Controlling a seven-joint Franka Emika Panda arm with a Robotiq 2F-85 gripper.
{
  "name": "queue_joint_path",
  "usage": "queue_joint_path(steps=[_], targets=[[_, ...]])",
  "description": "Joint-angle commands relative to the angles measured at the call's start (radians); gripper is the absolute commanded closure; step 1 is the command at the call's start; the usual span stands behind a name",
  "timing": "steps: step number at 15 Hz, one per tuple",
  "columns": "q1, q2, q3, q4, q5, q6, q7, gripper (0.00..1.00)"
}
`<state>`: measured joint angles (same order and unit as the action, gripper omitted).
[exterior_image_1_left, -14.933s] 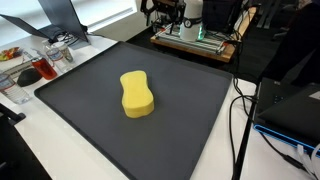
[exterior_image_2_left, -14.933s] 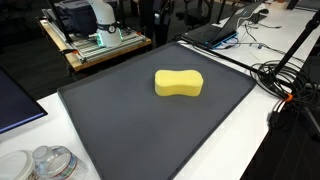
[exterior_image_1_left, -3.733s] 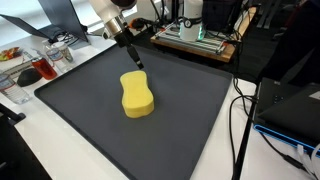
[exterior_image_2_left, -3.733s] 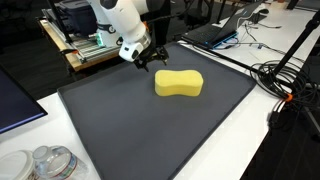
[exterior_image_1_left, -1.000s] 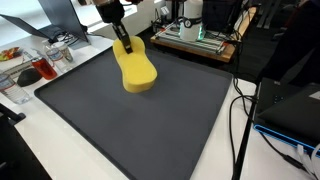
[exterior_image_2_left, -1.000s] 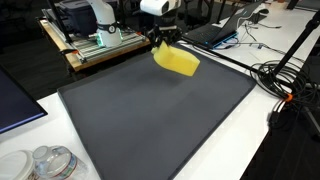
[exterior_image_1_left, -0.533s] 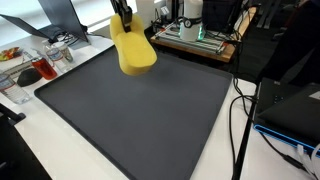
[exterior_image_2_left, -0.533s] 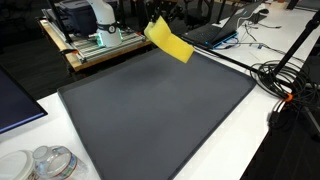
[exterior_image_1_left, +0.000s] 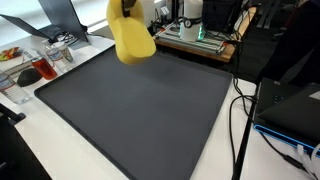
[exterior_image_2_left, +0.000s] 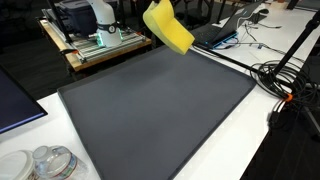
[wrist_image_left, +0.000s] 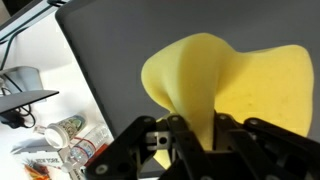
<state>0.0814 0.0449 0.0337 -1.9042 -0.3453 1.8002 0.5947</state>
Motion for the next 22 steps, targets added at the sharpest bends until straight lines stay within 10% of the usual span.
queue_joint_path(steps=[1, 7, 8, 18, 22], targets=[[0.02, -0.012, 0.028, 0.031, -0.08, -0.076, 0.045, 0.97], [0.044, -0.009, 0.063, 0.064, -0.167, -0.152, 0.07, 0.97], [0.045, -0.009, 0.066, 0.066, -0.169, -0.161, 0.067, 0.61], [0.046, -0.008, 0.072, 0.063, -0.196, -0.202, 0.071, 0.01], [0.046, -0.002, 0.072, 0.068, -0.191, -0.204, 0.069, 0.0]])
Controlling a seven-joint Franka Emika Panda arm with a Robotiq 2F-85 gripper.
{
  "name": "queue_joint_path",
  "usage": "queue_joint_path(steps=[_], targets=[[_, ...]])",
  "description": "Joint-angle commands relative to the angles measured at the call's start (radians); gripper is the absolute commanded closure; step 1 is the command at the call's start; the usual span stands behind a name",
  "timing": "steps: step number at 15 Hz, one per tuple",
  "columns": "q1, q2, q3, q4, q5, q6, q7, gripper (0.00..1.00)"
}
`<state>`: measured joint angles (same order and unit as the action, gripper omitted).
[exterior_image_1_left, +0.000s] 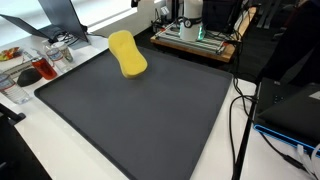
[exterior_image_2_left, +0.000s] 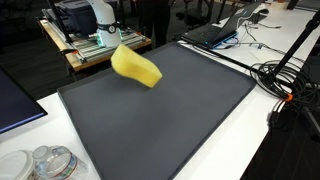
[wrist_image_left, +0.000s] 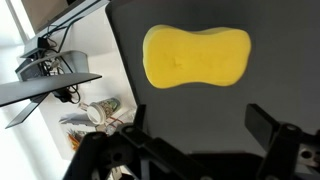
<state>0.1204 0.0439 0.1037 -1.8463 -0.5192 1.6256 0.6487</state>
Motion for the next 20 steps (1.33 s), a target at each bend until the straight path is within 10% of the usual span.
queue_joint_path(steps=[1, 20], targets=[[0.006, 0.001, 0.002, 0.011, -0.017, -0.029, 0.015, 0.0], [-0.018, 0.326, -0.062, 0.139, 0.237, 0.002, -0.212, 0.0]])
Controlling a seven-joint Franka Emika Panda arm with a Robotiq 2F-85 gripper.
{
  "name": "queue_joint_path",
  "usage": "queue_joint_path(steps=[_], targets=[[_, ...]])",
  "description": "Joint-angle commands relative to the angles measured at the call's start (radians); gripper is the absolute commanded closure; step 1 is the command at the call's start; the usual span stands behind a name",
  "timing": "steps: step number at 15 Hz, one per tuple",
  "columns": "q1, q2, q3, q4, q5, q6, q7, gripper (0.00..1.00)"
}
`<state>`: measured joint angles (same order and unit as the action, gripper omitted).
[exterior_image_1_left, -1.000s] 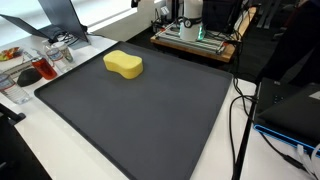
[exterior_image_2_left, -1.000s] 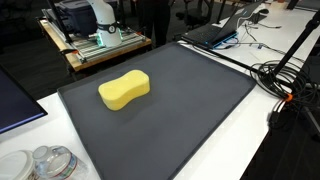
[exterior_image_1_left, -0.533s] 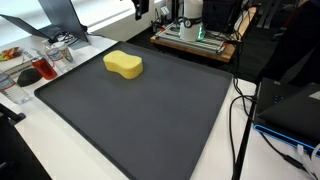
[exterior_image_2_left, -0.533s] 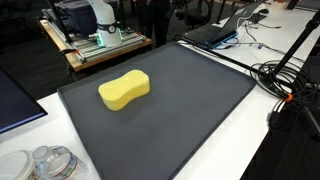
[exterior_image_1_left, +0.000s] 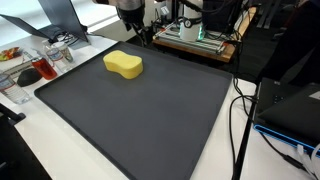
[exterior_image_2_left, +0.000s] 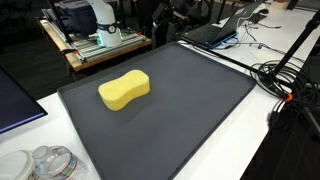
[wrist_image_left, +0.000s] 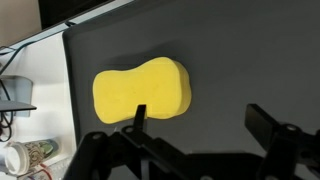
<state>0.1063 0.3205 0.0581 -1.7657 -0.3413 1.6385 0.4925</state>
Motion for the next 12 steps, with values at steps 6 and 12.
queue_joint_path(steps=[6, 12], targets=[[-0.074, 0.124, -0.062, 0.146, 0.197, 0.002, -0.179, 0.0], [-0.175, 0.219, -0.128, 0.255, 0.398, -0.009, -0.132, 0.0]])
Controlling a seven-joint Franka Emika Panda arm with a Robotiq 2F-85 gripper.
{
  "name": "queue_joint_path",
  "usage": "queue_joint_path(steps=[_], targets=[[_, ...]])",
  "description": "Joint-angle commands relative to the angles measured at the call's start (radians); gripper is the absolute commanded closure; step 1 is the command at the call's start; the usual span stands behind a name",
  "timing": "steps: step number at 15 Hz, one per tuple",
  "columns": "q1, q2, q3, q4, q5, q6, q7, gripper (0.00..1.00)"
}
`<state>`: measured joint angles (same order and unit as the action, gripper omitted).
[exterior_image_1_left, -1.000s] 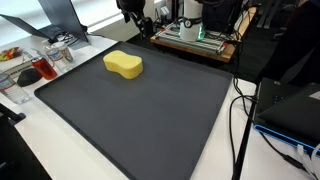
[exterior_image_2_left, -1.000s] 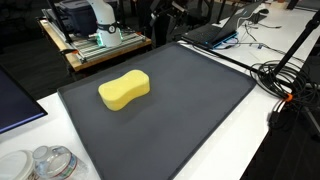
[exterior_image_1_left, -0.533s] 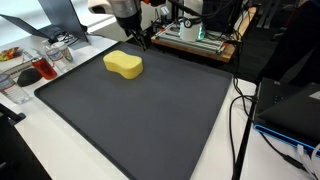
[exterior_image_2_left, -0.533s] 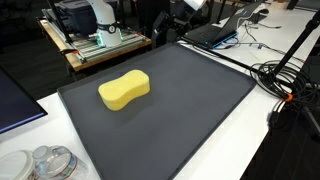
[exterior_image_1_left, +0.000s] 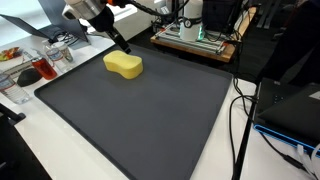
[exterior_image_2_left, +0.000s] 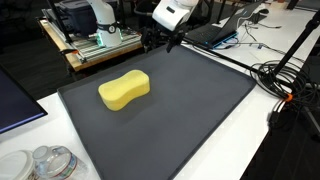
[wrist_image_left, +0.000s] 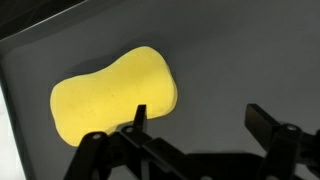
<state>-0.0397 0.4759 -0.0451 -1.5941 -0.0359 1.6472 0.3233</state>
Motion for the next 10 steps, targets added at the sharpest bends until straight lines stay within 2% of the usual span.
queue_joint_path(steps=[1, 5, 10], targets=[[-0.039, 0.08, -0.035, 0.103, 0.12, -0.017, 0.061, 0.0], [-0.058, 0.13, -0.081, 0.161, 0.179, -0.007, 0.196, 0.0], [-0.064, 0.175, -0.133, 0.217, 0.179, -0.005, 0.364, 0.0]])
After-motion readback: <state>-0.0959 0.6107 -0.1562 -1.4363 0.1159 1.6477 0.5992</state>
